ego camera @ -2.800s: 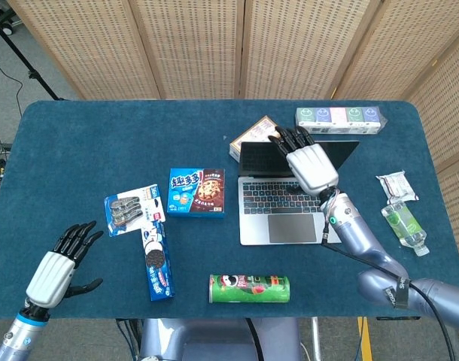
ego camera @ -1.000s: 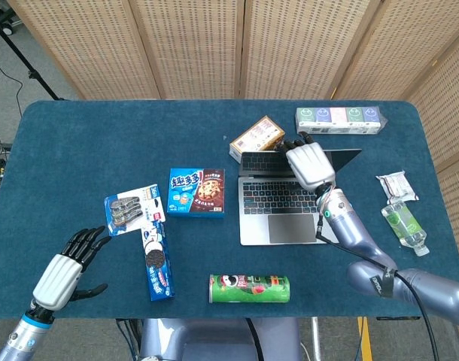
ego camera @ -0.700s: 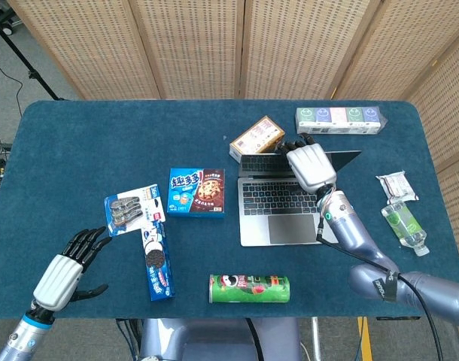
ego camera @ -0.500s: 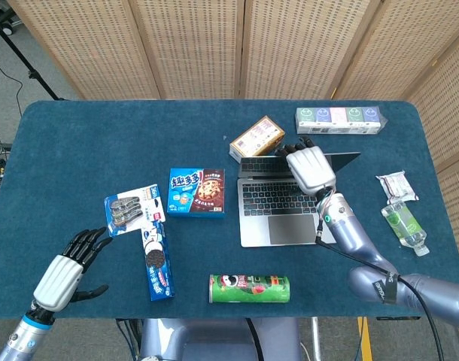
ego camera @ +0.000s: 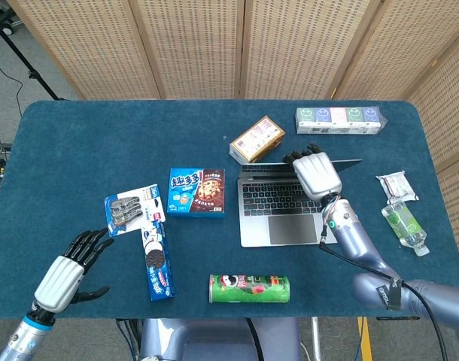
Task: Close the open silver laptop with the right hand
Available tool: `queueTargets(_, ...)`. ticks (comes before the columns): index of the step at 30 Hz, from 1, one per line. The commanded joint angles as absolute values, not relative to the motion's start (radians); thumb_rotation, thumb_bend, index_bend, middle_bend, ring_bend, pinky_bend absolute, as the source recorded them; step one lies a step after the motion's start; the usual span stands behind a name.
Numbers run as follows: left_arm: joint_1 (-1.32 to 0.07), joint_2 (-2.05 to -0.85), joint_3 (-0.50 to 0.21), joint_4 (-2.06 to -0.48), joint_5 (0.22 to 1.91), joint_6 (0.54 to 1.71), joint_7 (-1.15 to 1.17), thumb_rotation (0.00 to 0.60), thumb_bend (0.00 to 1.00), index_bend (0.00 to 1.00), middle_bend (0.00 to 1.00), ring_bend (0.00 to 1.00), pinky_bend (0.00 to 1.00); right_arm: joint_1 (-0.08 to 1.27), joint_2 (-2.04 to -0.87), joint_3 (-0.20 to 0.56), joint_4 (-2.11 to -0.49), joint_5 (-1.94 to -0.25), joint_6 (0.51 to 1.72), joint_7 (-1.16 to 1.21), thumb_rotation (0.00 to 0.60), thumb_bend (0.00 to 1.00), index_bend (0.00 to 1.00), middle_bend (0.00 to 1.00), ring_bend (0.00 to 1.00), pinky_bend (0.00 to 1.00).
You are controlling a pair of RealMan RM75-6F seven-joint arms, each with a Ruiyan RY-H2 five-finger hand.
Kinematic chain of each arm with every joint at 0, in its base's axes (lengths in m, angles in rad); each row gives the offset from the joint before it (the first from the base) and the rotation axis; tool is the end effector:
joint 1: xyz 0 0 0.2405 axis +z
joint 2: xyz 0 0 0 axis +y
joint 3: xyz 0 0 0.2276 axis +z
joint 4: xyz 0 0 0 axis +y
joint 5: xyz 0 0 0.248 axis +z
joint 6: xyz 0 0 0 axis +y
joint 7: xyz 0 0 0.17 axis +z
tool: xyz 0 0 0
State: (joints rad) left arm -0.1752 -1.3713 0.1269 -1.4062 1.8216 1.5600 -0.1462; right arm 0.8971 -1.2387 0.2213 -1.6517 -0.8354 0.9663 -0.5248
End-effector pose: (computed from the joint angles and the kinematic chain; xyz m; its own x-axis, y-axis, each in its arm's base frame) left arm -0.2492 0.1774 0.0187 0.2468 0.1315 0.9601 0.8968 -0.4063 -0.1749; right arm -0.0987 -0.4094 0.0338 0.5754 -0.1244 0.8084 -0.7982 -0.3012 0.5217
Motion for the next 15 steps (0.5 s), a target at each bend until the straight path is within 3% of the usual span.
queueTargets(1,-0.175,-1.371,0.128,-1.408,1.823,1.559,-0.145,0.6,0.0,0.13,0.0,0.07,0.09,0.892,-1.228,0.217,-1.666,-0.83,0.975,-0.531,0.6,0.0,0.32,0.33,0.36,0.16)
queueTargets(15,-0.178,-1.368,0.134,-1.412,1.83,1.557,-0.148,0.6,0.0,0.13,0.0,0.07,0.09,0.875,-1.21,0.196,-1.744,-0.815,1.021,-0.565,0.6,0.0,0.31,0.33,0.36,0.16)
